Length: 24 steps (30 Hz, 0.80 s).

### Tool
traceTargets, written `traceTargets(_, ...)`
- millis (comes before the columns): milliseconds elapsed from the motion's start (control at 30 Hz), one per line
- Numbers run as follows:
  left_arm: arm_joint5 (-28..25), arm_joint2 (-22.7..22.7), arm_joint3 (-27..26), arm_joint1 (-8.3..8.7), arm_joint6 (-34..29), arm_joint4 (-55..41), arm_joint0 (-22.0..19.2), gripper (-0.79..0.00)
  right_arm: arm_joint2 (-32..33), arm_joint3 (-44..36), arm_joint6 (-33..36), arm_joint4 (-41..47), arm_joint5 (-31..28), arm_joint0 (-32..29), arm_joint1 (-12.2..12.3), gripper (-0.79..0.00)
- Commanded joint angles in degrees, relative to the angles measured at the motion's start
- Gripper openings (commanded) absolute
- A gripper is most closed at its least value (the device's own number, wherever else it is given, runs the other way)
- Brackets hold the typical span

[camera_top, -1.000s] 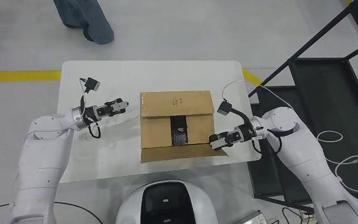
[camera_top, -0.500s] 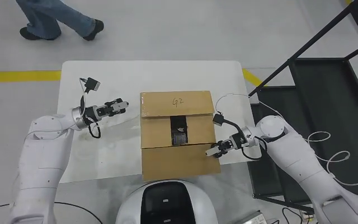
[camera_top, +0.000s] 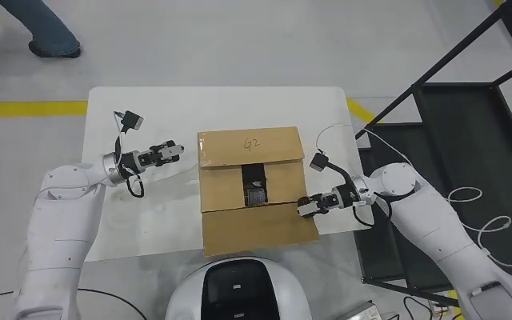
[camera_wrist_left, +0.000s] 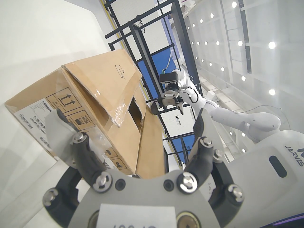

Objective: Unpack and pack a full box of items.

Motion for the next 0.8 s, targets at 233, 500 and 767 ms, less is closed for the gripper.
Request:
traceTargets(233, 2.4, 3.1, -7.4, 0.5, -3.5, -2.6, 3.8, 0.0, 10.0, -6.8, 1.9, 12.4, 1.9, -6.3, 3.3, 0.0)
traceTargets(500, 4.2, 5.9, -6.1, 0.7, -4.4, -6.6, 3.9, 0.0, 15.5, -7.0, 2.8, 17.8, 2.7, -9.2, 3.7, 0.0)
traceTargets(767, 5.7, 8.7, 0.4, -0.12, -3.4, -12.2, -0.5, 0.0, 16.8, -6.1, 3.7, 18.5, 3.7, -10.1, 3.0, 0.0)
